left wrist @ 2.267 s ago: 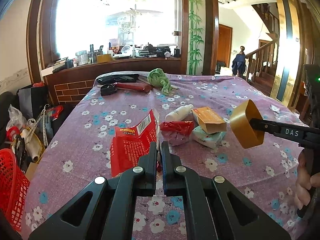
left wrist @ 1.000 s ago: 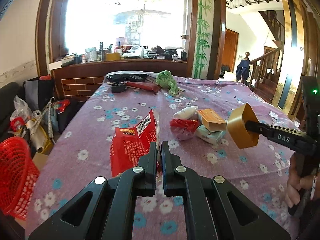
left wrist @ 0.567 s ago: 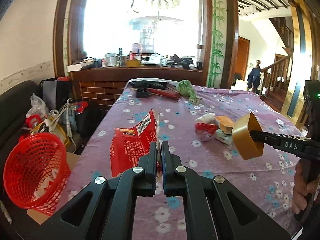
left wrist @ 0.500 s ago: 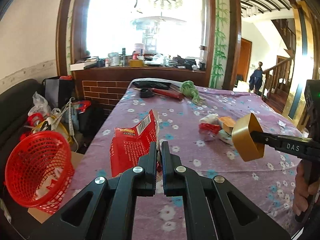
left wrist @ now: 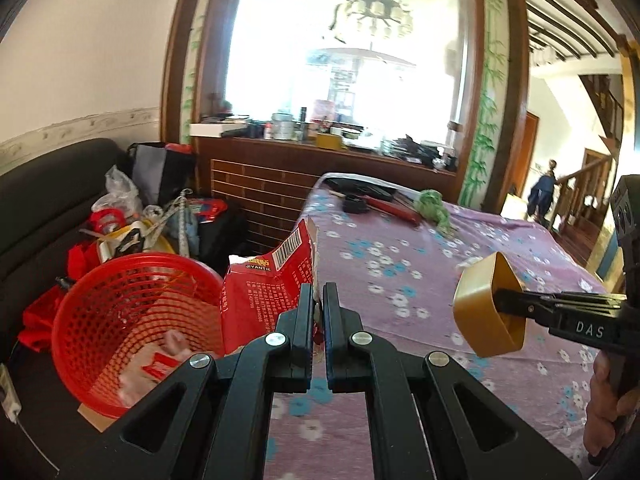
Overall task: Collect trash
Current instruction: 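Carry the snack box and yellow container over the red wastebasket with both tools, then open both tools to drop the snack box and container into the wastebasket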
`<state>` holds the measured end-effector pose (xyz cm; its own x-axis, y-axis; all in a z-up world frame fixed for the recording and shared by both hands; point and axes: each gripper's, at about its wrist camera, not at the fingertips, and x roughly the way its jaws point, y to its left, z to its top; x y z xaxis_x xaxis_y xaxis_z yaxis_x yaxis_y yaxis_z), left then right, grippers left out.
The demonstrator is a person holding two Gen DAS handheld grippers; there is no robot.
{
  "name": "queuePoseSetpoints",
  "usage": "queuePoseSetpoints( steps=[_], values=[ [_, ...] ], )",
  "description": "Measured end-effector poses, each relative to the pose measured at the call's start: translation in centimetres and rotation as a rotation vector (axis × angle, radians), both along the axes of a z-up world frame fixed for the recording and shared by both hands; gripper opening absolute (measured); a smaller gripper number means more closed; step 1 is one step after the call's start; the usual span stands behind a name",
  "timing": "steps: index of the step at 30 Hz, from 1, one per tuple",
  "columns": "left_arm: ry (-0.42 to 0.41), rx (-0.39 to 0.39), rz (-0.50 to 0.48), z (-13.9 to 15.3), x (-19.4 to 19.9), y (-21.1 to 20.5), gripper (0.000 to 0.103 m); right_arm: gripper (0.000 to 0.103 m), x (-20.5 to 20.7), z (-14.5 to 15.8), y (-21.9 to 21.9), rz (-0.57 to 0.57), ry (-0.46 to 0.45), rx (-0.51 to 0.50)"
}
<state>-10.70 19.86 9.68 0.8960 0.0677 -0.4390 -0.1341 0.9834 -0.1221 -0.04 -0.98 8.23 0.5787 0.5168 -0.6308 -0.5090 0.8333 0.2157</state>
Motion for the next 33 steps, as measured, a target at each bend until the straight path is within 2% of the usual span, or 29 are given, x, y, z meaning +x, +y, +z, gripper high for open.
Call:
queuePoseSetpoints(
  steps=[20,33],
  values=[
    [0.006,-0.086,0.222,-1.3,-2.5,12.7,0.004,0.012,0.2,1.5,13.6,0.215,-0.011,-0.039],
    [0.038,-0.114,0.231,-2.8,-2.0,15.3,0.004,0.012,2.0,1.1,20.5,0.256,-0.002,-0.062]
  ],
)
